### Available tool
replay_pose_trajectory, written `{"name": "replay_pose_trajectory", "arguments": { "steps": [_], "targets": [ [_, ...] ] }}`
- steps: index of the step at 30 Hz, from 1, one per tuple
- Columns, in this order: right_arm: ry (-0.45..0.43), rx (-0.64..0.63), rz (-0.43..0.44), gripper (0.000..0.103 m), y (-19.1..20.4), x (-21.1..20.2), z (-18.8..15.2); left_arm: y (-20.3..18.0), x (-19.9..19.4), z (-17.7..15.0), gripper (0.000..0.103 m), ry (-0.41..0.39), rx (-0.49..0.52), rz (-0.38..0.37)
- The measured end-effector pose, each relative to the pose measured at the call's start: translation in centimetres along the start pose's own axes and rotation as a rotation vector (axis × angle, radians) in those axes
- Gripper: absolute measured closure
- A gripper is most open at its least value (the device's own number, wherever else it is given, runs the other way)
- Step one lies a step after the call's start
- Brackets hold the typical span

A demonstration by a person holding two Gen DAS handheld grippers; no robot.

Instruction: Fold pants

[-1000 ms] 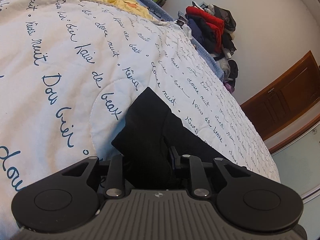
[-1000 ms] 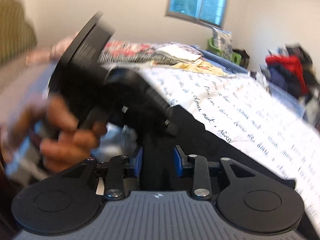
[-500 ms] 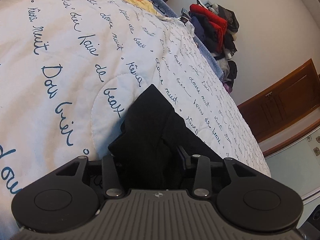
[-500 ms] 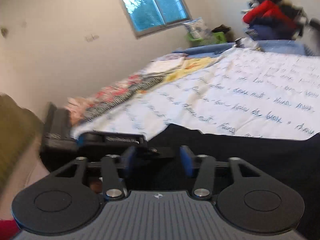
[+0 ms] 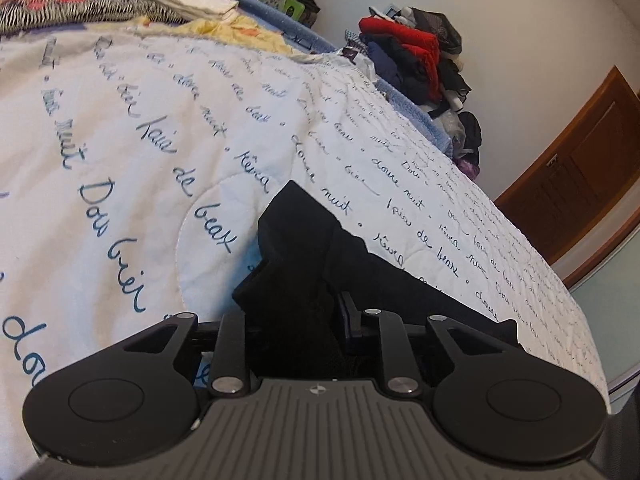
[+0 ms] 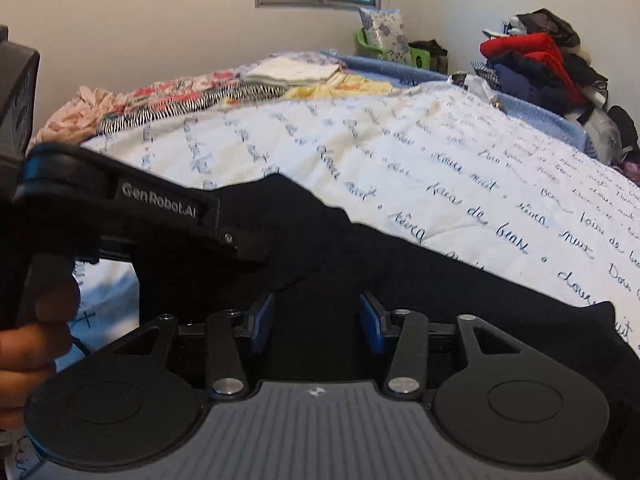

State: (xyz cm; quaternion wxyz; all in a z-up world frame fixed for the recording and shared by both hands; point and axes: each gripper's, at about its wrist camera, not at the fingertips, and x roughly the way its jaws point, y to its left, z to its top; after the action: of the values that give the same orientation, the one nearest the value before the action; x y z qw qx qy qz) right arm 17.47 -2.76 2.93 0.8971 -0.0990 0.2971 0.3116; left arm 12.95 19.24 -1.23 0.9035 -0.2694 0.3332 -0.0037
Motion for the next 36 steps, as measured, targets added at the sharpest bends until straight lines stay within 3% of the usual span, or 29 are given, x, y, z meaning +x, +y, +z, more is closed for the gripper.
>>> {"name": "replay_pose_trajectory", "arguments": {
  "steps": [3, 9, 13, 19, 36],
  "targets": [
    [-0.036, 0.039, 0.024, 0.057, -0.4, -0.9, 0.3, -1.1, -0.4, -0.1, 0.077, -0.019, 0.045, 0.021],
    [0.01, 0.057, 0.057, 0.057, -0.1, 0.8, -0.1, -3.2, -0.8, -0.9, 0.08, -0.044, 0.124, 0.093],
    [-0.046, 0.124, 0.123, 0.057, -0.8, -0.9, 0.2, -4.8, -1.9, -0.9, 0.08, -0.076, 0.167, 0.097],
    [-0.07, 0.151, 0.119, 0.056, -1.4, -2.3, 0.3, -7.2, -3.1, -1.3, 0.08, -0.109, 0.212, 0.104],
    [-0.207, 0.285, 0.114, 0.056, -3.4, -9.1, -0.8, -13.7, -5.7, -3.2, 0.08, -0.154, 0.33, -0.005]
  ]
}}
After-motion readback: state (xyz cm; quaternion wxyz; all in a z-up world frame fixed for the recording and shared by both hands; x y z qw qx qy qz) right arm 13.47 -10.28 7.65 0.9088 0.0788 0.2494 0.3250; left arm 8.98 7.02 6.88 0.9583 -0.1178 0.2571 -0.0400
